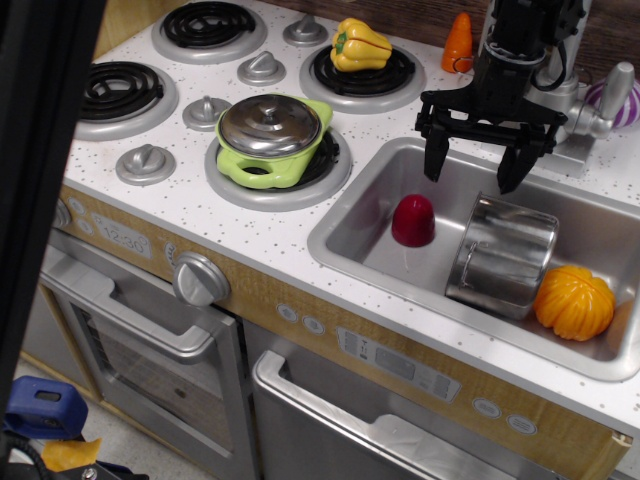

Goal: Flip pot upright in sink

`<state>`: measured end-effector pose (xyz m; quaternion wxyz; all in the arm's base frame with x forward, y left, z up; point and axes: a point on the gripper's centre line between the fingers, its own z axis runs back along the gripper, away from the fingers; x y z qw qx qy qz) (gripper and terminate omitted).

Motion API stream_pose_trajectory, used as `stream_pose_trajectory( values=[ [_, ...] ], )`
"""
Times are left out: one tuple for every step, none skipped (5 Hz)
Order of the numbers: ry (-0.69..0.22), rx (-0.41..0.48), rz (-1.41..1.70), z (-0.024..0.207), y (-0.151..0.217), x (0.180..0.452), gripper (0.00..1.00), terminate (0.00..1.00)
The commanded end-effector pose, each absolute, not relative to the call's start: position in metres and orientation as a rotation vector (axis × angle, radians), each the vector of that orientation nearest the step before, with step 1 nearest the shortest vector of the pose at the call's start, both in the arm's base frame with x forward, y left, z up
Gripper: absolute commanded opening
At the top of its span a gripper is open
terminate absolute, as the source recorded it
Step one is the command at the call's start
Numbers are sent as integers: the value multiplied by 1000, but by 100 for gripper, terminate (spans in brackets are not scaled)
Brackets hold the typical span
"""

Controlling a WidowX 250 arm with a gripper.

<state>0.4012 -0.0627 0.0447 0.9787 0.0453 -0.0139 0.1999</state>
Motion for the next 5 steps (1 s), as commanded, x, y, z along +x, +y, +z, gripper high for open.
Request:
stream_pose_trajectory(
  values=[
    [-28,91,403,45,-63,401,100,0],
    [15,-65,445,61,-69,404,100,0],
    [30,-189,490,75,-69,405,100,0],
    [40,-409,526,70,-67,403,100,0],
    [37,-574,545,54,-63,401,100,0]
  ],
)
